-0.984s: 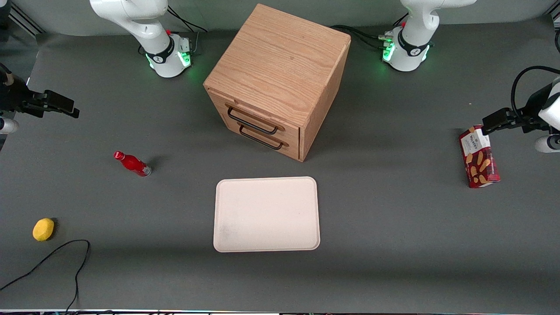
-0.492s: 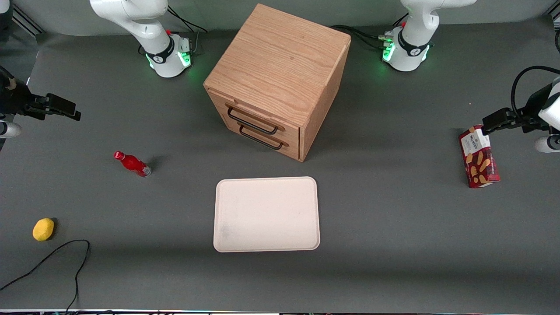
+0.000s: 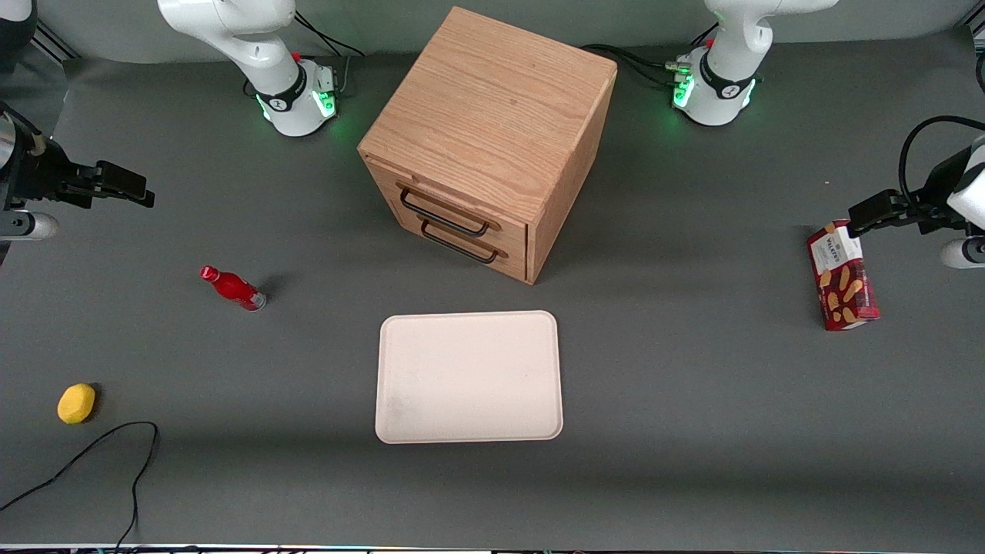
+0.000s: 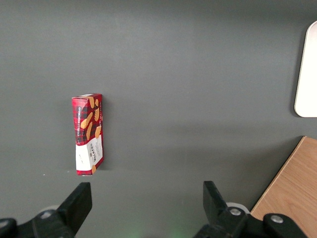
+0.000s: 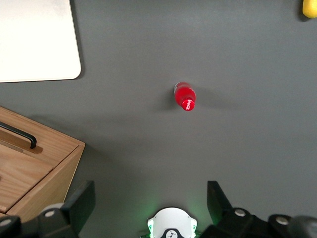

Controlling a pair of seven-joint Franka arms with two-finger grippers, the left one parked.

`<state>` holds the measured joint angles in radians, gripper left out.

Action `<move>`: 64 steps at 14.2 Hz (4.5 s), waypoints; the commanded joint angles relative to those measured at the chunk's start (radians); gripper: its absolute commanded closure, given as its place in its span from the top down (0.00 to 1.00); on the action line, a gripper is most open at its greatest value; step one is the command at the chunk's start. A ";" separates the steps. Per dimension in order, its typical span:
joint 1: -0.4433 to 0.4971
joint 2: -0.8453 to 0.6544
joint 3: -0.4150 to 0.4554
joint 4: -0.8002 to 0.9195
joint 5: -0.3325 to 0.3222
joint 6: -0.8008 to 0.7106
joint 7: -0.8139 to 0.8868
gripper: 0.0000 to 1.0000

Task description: Open upper drawer

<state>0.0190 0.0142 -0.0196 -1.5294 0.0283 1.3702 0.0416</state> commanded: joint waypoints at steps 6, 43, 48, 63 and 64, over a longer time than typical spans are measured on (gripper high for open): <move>0.148 0.052 0.004 0.049 0.200 -0.002 -0.020 1.00; 0.424 0.490 0.087 0.229 0.351 0.101 -0.652 1.00; 0.430 0.492 0.090 0.207 0.352 0.102 -0.652 1.00; 0.440 0.535 0.095 0.190 0.374 0.142 -0.660 1.00; 0.449 0.535 0.095 0.186 0.374 0.154 -0.660 1.00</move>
<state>0.4547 0.5448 0.0786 -1.3361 0.3755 1.4978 -0.5924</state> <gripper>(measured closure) 0.000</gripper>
